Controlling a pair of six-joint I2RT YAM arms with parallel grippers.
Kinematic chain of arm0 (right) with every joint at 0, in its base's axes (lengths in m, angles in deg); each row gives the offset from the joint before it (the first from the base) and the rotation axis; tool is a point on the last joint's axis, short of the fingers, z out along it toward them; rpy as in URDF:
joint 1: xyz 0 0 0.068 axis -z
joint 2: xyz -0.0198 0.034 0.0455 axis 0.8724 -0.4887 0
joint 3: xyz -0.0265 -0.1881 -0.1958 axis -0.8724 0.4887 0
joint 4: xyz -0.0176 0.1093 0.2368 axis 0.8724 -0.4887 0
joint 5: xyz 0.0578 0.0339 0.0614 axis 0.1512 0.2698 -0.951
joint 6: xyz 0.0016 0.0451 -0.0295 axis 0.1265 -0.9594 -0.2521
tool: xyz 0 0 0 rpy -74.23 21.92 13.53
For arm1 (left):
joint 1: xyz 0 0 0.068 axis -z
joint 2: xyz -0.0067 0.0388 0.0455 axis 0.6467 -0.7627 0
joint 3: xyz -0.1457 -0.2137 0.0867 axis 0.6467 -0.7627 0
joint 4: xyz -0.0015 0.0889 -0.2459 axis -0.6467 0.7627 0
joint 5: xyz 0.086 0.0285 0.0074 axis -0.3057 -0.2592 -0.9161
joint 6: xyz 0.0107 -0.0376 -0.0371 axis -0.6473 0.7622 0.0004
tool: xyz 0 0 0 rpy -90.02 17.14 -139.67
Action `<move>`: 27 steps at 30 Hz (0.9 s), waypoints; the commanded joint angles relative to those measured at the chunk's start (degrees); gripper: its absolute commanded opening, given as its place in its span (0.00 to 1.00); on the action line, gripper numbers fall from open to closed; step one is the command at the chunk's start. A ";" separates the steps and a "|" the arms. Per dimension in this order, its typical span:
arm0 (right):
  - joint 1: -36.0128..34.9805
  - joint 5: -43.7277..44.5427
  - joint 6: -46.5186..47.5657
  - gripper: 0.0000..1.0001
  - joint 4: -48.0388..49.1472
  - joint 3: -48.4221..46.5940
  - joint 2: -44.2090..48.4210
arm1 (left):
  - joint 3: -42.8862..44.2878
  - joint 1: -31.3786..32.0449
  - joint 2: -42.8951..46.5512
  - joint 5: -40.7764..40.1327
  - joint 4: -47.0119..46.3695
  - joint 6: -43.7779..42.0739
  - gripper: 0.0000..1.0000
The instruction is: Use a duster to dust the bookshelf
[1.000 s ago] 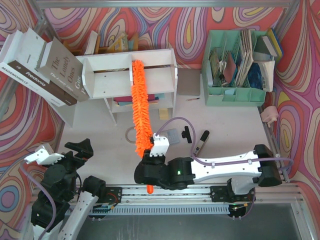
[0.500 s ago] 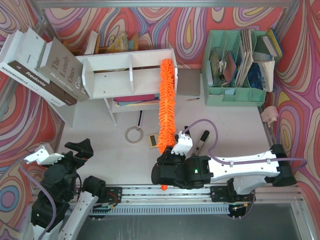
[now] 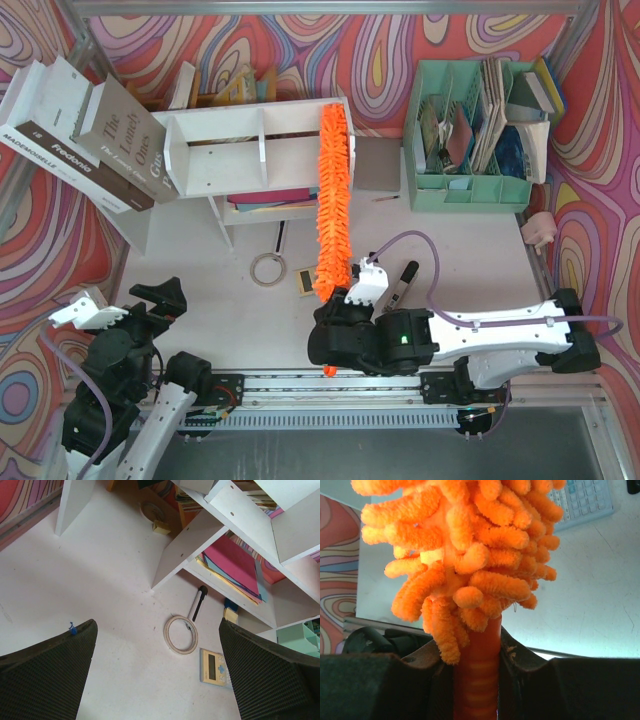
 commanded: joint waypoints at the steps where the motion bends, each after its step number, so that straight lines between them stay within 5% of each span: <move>1: -0.26 6.43 4.57 0.00 3.83 -1.96 2.01 | -0.78 0.27 0.07 -0.33 -0.28 0.22 0.98; 14: -0.26 1.29 -2.57 0.00 1.81 3.54 0.67 | -0.86 0.27 0.02 -0.38 -0.45 0.28 0.98; 27: 0.50 6.45 8.16 0.00 8.59 0.07 2.85 | -0.78 0.29 0.42 -0.25 -0.28 0.27 0.98</move>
